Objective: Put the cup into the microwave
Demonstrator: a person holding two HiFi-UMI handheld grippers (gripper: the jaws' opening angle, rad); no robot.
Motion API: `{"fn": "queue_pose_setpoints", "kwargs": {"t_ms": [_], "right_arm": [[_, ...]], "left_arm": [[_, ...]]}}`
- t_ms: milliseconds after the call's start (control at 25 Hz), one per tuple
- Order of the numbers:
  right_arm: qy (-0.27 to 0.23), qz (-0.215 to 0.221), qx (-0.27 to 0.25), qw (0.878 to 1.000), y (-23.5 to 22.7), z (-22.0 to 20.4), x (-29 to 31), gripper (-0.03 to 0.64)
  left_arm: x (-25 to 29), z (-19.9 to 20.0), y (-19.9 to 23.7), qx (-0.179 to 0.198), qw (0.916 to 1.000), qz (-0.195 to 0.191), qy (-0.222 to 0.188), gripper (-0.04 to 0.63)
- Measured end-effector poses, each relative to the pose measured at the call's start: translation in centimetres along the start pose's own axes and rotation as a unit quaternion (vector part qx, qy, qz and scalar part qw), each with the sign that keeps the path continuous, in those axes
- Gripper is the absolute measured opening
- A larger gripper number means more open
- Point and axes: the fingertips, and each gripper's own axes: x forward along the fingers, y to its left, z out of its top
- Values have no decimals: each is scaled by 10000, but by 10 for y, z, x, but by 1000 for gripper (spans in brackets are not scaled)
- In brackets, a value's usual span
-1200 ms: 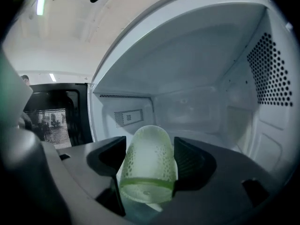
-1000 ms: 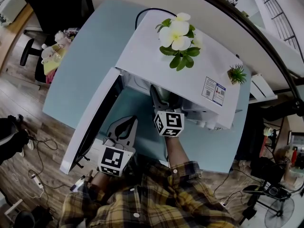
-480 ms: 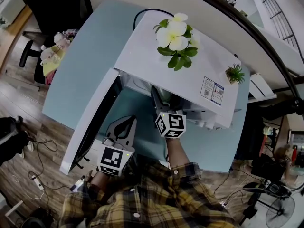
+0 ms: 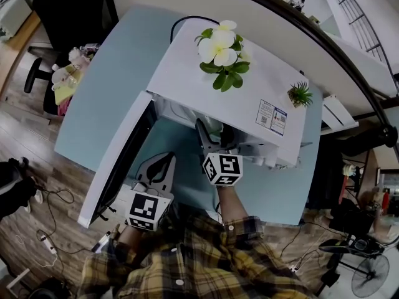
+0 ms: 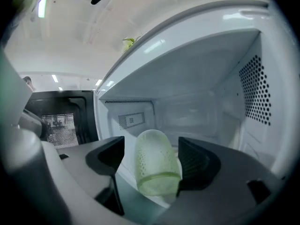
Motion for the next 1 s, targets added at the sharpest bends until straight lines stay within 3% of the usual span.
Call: {"fn": "queue_pose_setpoints", "kwargs": {"t_ms": [560,1000], "right_arm": [[368,-216,-86,9991,-5,-16,-17,336],[539,-365,-206,9977,-5,-26,-12,253]], "left_arm": [[-11,-1,-9,13,10000,34,-86,-9],[-14,-2,-4,-4,9999,75,-84,-9]]}}
